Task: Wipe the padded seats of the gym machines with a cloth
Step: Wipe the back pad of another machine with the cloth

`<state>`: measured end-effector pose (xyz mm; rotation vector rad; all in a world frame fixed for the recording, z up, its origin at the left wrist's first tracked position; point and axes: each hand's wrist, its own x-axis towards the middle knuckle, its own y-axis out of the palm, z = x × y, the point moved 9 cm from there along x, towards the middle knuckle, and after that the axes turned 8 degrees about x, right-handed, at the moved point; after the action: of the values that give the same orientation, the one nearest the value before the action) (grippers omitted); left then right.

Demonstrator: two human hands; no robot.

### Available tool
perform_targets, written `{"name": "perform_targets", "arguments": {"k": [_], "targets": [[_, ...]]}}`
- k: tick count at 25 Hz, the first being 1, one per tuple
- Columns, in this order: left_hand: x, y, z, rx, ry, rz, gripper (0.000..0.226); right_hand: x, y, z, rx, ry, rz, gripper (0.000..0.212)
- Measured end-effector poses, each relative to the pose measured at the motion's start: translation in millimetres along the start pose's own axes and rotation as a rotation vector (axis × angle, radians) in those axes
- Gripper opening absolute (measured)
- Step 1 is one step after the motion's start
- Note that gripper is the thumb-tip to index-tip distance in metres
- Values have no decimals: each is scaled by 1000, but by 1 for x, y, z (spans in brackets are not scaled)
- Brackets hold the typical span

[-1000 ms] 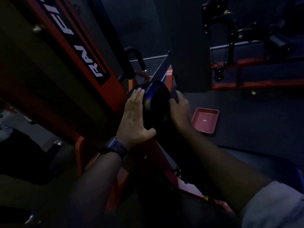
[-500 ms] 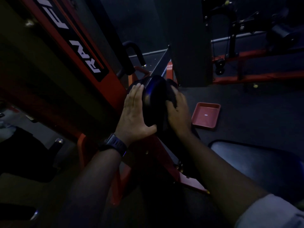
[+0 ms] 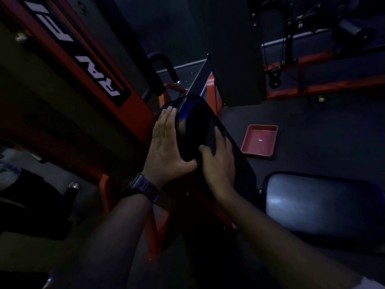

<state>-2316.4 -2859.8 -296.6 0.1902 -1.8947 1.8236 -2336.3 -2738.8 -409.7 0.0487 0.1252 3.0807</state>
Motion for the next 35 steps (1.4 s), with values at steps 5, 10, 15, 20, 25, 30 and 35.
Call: {"name": "perform_targets", "arguments": {"k": [5, 10, 15, 20, 25, 30, 35], "targets": [[1, 0, -1, -1, -9, -1, 123, 24, -23, -34, 20, 131, -98, 61], [1, 2, -1, -13, -3, 12, 121, 4, -6, 16, -86, -311, -24, 60], [0, 2, -2, -27, 9, 4, 120, 4, 2, 33, -147, -274, -18, 61], [0, 0, -2, -44, 15, -2, 118, 21, 5, 51, -119, -302, 8, 59], [1, 1, -3, -51, 29, 12, 118, 33, 8, 72, -146, -475, 103, 60], [1, 0, -3, -40, 29, 9, 116, 17, 20, 75, -285, -782, 201, 57], [0, -1, -3, -41, 33, -1, 115, 9, 22, 78, -303, -793, 208, 59]]}}
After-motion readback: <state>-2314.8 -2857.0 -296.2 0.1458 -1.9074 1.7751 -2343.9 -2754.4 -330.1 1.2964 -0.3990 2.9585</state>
